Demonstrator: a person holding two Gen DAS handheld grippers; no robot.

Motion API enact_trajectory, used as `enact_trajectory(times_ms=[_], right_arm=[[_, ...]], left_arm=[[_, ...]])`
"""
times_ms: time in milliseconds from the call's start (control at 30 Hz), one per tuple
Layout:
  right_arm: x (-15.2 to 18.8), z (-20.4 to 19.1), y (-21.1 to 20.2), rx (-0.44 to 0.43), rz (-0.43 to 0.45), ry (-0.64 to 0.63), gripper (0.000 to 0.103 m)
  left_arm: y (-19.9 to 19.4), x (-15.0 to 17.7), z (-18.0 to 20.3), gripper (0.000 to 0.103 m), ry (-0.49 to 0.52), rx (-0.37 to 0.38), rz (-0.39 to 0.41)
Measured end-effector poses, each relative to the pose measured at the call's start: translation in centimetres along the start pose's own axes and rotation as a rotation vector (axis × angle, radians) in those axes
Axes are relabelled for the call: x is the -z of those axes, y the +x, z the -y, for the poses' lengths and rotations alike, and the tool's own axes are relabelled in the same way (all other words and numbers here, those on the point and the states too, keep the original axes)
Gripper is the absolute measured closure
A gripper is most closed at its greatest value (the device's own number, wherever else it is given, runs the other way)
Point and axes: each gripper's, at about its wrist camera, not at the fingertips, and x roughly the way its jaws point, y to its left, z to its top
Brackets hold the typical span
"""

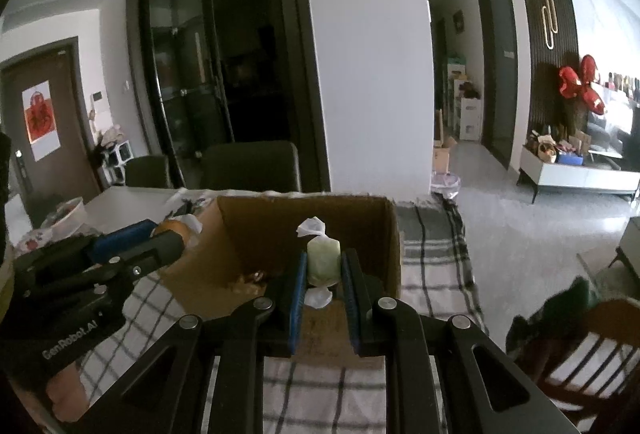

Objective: Organize snacks
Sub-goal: 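Lift both candies into the box and open both tools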

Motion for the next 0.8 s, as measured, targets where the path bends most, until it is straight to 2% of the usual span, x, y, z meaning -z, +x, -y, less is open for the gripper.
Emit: enact_trajectory(times_ms=[233,300,400,500,633,800], right_arm=[[-1.9,0.4,2.9,0.021,-0.012,-0.01,0.084],[-2.2,0.4,3.3,0.039,-0.016,-0.015,0.083],[-2.4,0.2,3.5,0.067,-0.024,-0.025,0.062],[-2.2,-0.2,2.8,0.081,-0.019,-0.046,0.061],[-1.3,-0.6,1.0,0.081,-0.016,-0.041,0.05],[0.3,-1.0,-2.2,0.106,-0.012,-0.028,0.041]], left_arm=[[3.3,-1.5,-0.7,0.07,0.0,-0.016,-0.042],[3.6,-1.6,-1.1,0.048,-0.006,-0.048,-0.04],[3.1,-1.5,-1.5,0.045,-0.012,-0.069,-0.029],[1.8,-1.1,-1.4,0.041,0.004,-0.092,-0.015],[-0.5,-0.1,-1.0,0.031,0.01,-0.124,-0.005],[-3.9,1.4,-0.4,0.017,0.017,-0.161,0.007]])
